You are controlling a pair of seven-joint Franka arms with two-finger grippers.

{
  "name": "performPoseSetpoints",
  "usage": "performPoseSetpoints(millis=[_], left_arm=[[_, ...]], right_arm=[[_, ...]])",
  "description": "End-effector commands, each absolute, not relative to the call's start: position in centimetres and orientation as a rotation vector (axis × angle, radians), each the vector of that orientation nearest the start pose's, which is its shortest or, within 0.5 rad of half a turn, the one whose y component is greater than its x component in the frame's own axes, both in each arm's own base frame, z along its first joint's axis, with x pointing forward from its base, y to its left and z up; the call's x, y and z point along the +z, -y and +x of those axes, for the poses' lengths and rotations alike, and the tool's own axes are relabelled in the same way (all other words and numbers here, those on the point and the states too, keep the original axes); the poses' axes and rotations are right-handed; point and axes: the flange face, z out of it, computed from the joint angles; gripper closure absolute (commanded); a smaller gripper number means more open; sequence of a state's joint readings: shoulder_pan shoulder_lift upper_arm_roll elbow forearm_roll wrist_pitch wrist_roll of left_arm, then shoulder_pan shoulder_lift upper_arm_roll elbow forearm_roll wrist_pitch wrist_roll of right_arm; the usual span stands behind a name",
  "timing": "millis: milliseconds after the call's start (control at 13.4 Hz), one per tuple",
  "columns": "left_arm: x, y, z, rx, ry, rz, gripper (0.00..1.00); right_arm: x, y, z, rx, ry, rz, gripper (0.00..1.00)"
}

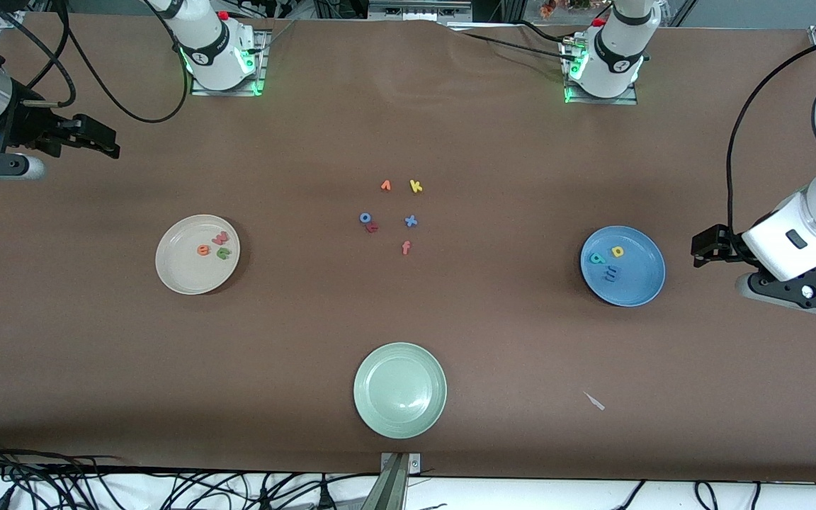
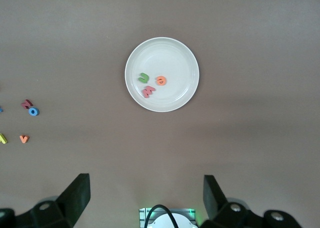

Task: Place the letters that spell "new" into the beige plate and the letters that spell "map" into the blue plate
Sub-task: 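Release the b on the blue plate while the right gripper withdraws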

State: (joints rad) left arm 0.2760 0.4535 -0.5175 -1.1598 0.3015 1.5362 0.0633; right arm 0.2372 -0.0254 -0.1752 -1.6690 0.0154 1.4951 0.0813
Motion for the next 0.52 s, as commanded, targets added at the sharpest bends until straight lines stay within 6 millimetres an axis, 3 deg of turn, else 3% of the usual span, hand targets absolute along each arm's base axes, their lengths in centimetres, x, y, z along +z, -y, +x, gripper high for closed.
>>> performPoseSetpoints(millis=[0, 75, 224, 447], left_arm=[[58.9, 5.6, 65.7, -0.004, -0.37, -3.041, 0.0], [59.8, 4.9, 65.1, -0.014, -0.308, -3.071, 0.0], [59.3, 2.7, 64.5, 0.02, -0.203, -3.208, 0.0], [60.2, 1.3, 60.7, -0.052, -0.145, -3.191, 0.0]], right_arm=[[59.0, -3.3, 53.3, 0.251, -0.026, -3.135, 0.0], [59.0, -3.3, 53.3, 0.254, -0.031, -3.135, 0.0], [58.9, -3.2, 53.3, 0.256, -0.023, -3.134, 0.0], [58.7, -3.3, 53.3, 0.27, -0.016, -3.134, 0.0]])
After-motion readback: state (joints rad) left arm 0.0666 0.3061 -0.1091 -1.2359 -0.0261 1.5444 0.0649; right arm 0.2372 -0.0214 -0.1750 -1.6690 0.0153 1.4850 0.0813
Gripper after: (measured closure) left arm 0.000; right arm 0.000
